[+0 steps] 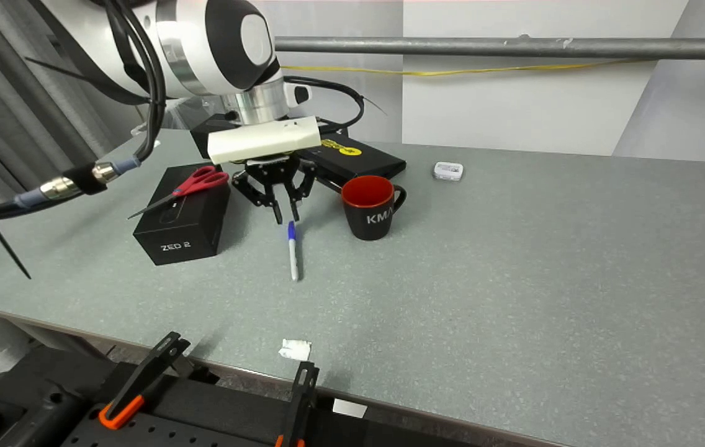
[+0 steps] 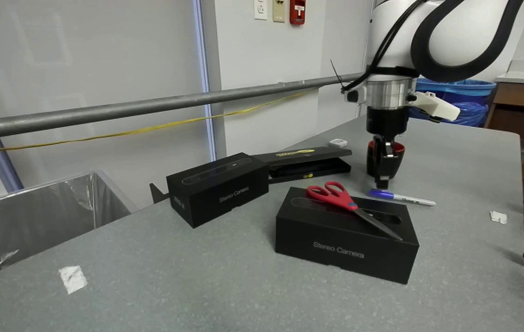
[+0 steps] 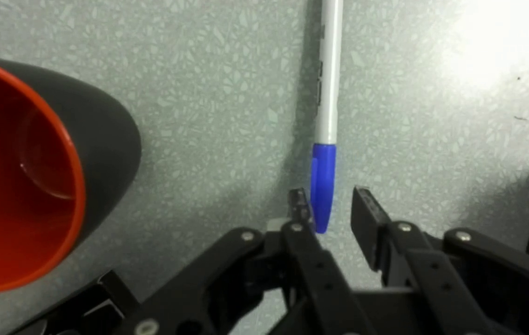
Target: Remove the marker from the mug cup and place it on the table
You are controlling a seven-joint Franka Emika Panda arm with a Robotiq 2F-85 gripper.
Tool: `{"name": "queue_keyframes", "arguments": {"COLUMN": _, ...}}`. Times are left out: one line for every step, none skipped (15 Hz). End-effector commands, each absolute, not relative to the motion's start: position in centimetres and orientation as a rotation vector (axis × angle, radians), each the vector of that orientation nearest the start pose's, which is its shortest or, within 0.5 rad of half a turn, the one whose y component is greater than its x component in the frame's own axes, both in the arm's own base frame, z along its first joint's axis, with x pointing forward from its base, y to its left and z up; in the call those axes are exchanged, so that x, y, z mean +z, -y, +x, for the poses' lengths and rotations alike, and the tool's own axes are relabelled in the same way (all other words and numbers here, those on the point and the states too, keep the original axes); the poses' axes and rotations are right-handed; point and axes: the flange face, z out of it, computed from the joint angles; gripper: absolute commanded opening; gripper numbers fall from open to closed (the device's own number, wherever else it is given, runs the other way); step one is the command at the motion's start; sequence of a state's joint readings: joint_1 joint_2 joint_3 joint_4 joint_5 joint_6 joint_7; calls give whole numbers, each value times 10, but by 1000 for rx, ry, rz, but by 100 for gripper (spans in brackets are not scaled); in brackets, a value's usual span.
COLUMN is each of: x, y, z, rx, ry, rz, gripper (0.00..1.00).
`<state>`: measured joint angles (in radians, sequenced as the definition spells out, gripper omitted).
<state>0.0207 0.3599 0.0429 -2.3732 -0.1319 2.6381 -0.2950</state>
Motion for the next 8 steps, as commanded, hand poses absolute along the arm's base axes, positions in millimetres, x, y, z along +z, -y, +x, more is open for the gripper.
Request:
{"name": "queue_keyframes", "arguments": {"x": 164, "y": -40, "z": 502, "rx": 103, "ry": 760, "rz": -3118, "gripper": 61}}
{"name": "queue_keyframes", "arguments": {"x": 164, "y": -40, "z": 502, "rx": 97, "ry": 763, "rz": -3122, "gripper": 70}}
{"name": "queue_keyframes", "arguments": {"x": 165, "y": -40, "z": 503, "rx": 93, "ry": 765, "rz": -3124, "gripper": 77}}
{"name": "queue_keyframes", "arguments": {"x": 165, "y": -40, "z": 503, "rx": 89, "ry": 766, "rz": -3127, "gripper": 84}}
{"name": "queue_keyframes", "arguments": {"x": 166, "y": -40, "z": 504, "rx": 86, "ry": 764, "rz": -3128, "gripper": 92}}
{"name": "queue_keyframes", "arguments": {"x": 166, "y": -39, "z": 505, "rx": 83, "ry": 762, "rz": -3129, "gripper": 98}}
{"name": "queue_keyframes", "arguments": {"x": 167, "y": -39, "z": 506, "rx": 80, "ry": 760, "rz": -3129, "gripper": 100}}
{"name": "queue_keyframes", "arguments": {"x": 168, "y": -38, "z": 506, "rx": 77, "ry": 761, "rz": -3131, "gripper": 100}}
